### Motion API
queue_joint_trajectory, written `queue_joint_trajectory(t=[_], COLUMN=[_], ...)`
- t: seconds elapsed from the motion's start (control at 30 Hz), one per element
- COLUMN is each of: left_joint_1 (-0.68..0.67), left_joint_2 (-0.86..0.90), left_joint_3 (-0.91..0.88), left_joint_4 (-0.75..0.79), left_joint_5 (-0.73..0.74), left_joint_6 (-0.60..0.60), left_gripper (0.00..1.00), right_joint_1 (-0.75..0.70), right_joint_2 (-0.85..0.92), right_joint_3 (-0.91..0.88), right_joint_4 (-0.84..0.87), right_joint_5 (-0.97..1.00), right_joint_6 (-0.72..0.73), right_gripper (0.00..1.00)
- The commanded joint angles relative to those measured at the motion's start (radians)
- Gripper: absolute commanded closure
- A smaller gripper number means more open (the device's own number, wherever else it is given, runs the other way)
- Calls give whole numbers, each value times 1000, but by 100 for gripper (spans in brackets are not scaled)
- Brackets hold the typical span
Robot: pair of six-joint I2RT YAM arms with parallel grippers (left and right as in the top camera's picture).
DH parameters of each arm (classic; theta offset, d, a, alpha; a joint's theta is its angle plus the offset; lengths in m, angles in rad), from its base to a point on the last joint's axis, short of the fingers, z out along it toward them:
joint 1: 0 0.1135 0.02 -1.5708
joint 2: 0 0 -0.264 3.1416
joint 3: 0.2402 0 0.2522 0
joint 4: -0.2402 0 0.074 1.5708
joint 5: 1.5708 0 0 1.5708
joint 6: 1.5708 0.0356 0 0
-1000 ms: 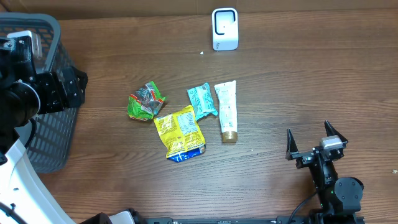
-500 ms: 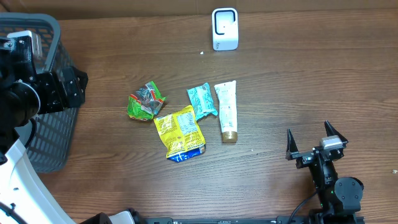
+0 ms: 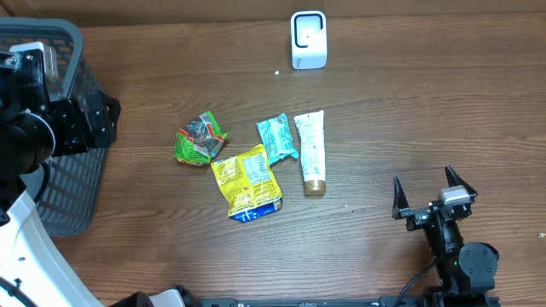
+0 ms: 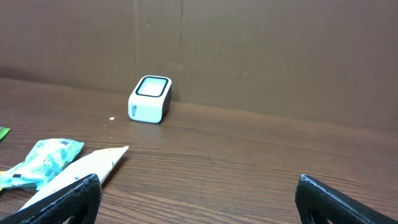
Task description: Scan the item barcode
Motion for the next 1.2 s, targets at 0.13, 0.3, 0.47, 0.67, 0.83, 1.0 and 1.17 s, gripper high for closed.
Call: queue_joint_trajectory(t=[0.13,0.3,0.47,0.67,0.83,1.0,1.17], left_joint_1=[8,8,8,8,8,8,8], left_joint_2=[-2,-2,-2,-2,-2,-2,-2], left_joint_3=[-3,-3,-3,-3,-3,-3,-3], left_joint_4=[-1,-1,-1,-1,-1,-1,-1], left_joint_5=[18,18,18,18,18,18,18], left_joint_6=[18,18,18,18,18,18,18], left_gripper=[0,0,0,0,0,0,0], right_joint_1=[5,5,0,-40,-72,-91,-91], right_joint_2=[-12,-12,-10,119,389,729,1027], right_joint_3=[-11,-10,3,150,397,719,1054], right_joint_4=[11,24,79,60,-48,-192,-451], right_joint_5=[-5,38,-55,-260,-385,-541,-610], right_joint_6=[2,-11,183,225,224,221,220], right_gripper=[0,0,0,0,0,0,0])
